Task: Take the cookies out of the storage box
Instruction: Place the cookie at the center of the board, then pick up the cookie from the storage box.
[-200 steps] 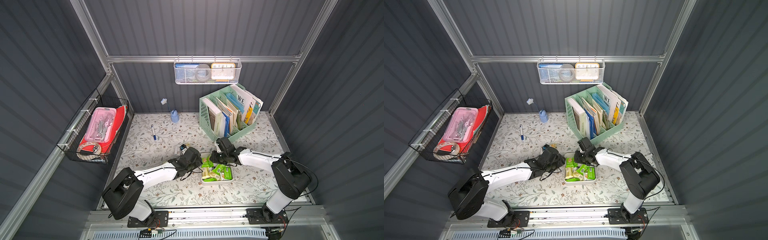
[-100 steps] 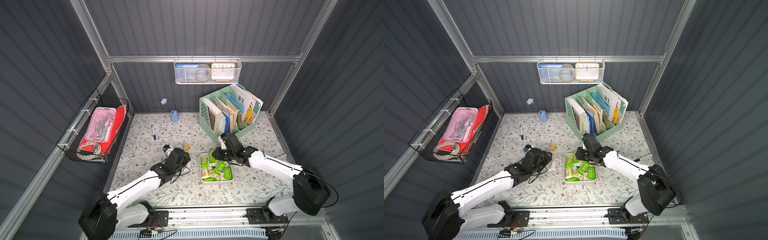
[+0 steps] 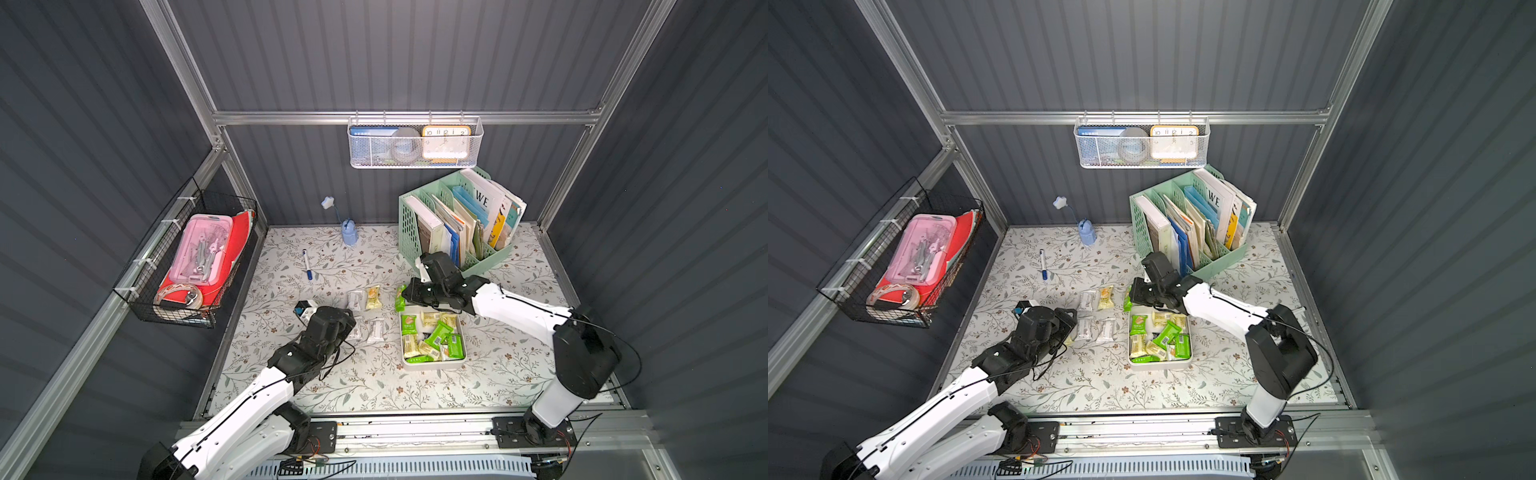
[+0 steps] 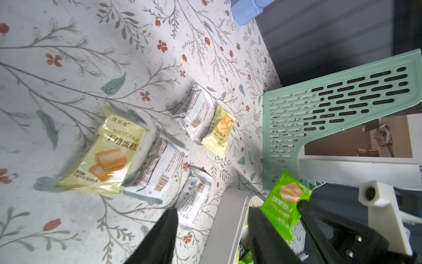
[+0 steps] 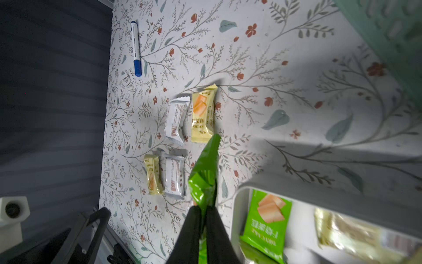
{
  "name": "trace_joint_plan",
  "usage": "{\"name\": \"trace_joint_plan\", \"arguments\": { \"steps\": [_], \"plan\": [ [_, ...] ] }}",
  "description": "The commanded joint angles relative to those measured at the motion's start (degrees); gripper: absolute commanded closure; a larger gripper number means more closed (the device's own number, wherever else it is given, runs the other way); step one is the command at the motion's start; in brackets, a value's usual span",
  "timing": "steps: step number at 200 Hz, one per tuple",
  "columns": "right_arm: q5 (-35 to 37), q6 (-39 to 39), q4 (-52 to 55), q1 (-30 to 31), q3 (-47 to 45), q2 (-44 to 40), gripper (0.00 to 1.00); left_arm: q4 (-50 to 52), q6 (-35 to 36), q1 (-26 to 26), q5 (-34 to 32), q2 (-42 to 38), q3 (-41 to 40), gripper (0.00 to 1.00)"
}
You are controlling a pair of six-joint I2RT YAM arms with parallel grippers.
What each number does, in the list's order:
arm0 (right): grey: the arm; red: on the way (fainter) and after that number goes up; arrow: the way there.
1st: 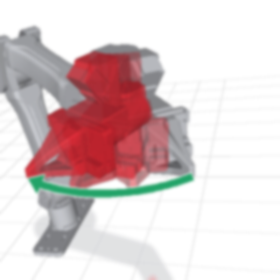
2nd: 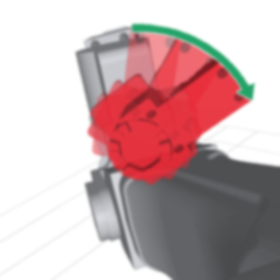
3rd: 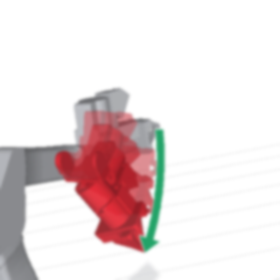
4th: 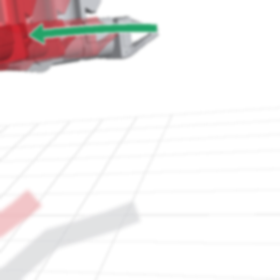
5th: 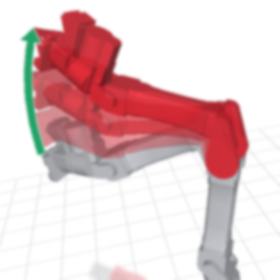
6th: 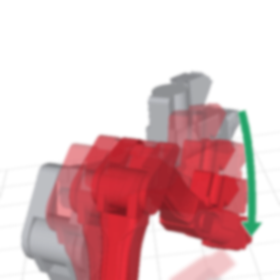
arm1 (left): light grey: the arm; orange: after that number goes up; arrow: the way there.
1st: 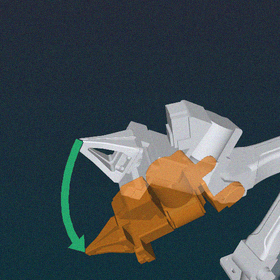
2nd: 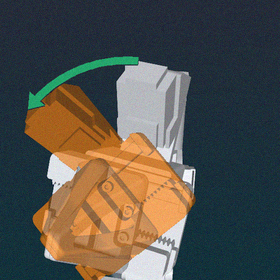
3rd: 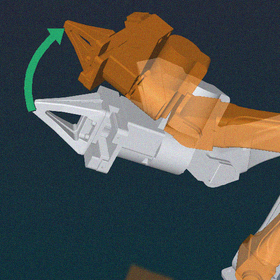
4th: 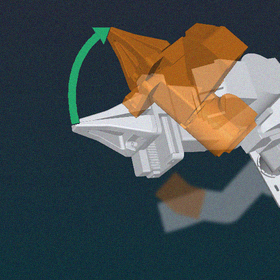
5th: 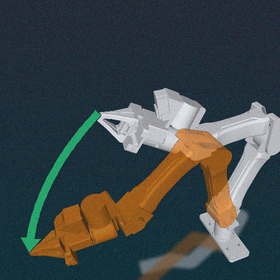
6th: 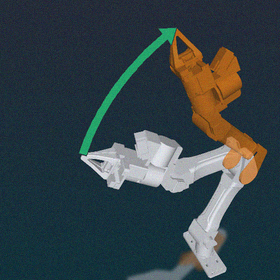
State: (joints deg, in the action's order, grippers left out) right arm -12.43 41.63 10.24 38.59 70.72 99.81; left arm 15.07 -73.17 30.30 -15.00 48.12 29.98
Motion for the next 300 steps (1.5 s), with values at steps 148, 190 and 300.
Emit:
{"name": "trace_joint_plan", "arguments": {
  "steps": [148,190,300],
  "plan": [
    [5.68,0.43,6.03,0.57,14.88,18.27,0.62,-0.16,2.48,-0.34,3.29,1.85,-1.2,0.46],
    [6.61,-1.63,5.31,0.62,9.91,9.79,0.57,-1.26,11.21,0.04,7.01,7.94,4.69,0.49],
    [20.47,-1.31,12.09,-2.99,-17.88,-25.85,0.59,4.25,17.86,22.47,-1.6,36.13,28.2,0.46]
  ]
}}
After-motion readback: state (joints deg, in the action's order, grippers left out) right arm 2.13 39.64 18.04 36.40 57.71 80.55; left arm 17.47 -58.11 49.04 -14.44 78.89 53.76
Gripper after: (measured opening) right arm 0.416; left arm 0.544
